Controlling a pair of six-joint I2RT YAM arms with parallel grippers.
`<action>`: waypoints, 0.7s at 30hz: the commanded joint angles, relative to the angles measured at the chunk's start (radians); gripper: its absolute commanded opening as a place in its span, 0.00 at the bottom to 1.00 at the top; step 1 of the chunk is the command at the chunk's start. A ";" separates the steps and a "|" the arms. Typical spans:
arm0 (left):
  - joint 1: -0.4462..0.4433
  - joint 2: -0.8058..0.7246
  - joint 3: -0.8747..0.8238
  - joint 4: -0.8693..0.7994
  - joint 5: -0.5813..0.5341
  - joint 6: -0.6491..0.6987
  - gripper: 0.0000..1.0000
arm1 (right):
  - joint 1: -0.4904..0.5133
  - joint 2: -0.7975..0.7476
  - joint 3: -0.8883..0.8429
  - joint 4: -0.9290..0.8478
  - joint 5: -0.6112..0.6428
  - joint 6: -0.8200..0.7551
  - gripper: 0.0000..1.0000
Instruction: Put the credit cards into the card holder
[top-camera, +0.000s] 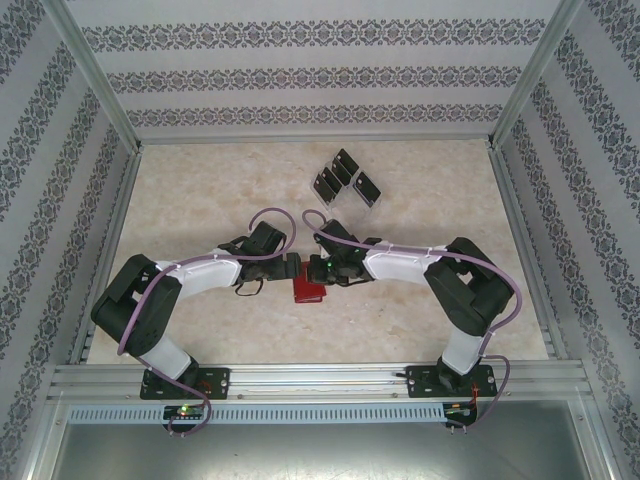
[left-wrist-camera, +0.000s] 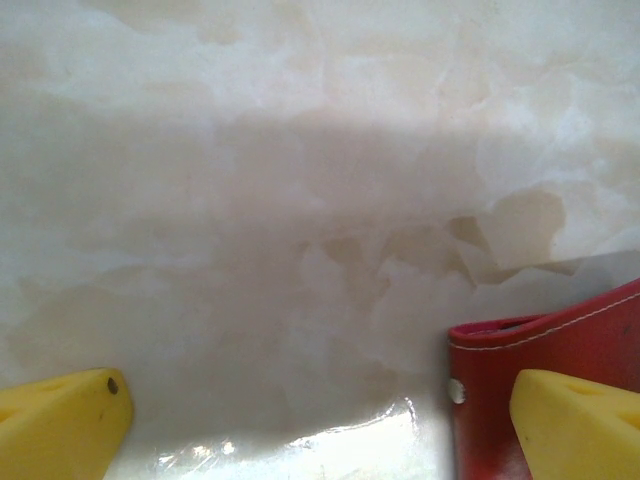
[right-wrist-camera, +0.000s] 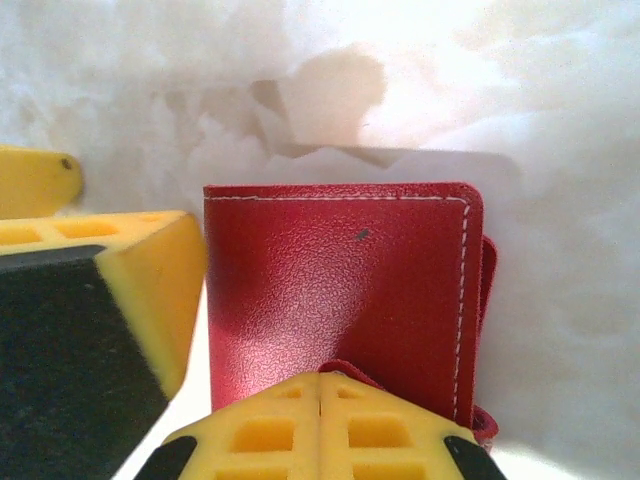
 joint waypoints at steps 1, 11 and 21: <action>0.005 0.060 -0.052 0.013 0.086 -0.034 1.00 | -0.005 0.034 -0.005 -0.310 0.175 -0.085 0.00; 0.004 0.065 -0.048 0.015 0.089 -0.029 1.00 | 0.002 0.068 0.030 -0.287 0.131 -0.098 0.00; -0.002 0.062 -0.024 -0.005 0.089 -0.026 1.00 | -0.005 0.156 -0.071 -0.257 0.155 -0.085 0.00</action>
